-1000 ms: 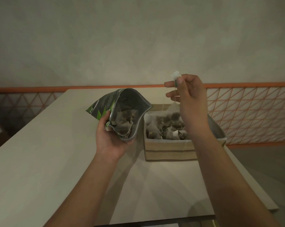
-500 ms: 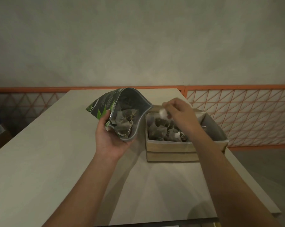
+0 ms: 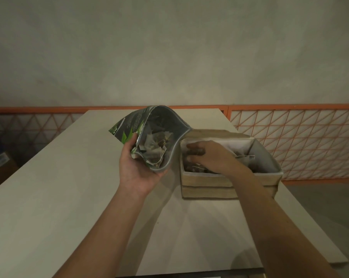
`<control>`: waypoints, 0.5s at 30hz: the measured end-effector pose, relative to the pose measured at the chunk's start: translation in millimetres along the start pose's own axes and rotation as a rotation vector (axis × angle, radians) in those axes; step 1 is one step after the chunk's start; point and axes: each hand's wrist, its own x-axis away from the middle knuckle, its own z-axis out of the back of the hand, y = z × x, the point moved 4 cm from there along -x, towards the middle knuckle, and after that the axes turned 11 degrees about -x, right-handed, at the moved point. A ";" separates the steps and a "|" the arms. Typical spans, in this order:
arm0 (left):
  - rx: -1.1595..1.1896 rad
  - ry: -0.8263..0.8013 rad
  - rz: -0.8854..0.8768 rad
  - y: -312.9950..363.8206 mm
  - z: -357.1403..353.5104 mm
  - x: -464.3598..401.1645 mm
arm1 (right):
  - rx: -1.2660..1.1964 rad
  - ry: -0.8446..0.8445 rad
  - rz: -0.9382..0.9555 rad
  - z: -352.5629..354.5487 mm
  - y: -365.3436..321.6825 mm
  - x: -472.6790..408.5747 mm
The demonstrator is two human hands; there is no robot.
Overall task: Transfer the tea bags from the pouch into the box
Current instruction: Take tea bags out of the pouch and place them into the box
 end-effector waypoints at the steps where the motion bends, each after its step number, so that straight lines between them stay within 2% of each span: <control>1: -0.002 -0.003 0.000 0.4 0.0 0.1 | -0.057 0.023 0.035 0.1 -1.8 0.6; 4: -0.006 -0.010 0.003 1.6 -0.4 0.5 | -0.010 0.166 0.083 4.2 -2.8 3.5; 7: -0.002 -0.009 -0.003 2.1 -0.8 0.9 | -0.001 0.130 0.025 3.6 -3.4 11.6; 8: 0.000 -0.005 -0.006 2.2 -1.1 1.1 | -0.032 0.167 0.038 5.4 -7.9 16.3; 11: -0.001 0.002 -0.021 2.3 -2.6 1.5 | -0.176 0.461 0.170 10.6 -29.4 36.9; 12: -0.006 0.007 -0.028 2.0 -3.3 1.4 | -0.236 0.511 0.222 7.7 -37.5 44.7; 15: -0.042 0.025 -0.042 -0.6 -6.9 1.7 | -0.325 0.447 0.325 -17.1 -52.0 57.5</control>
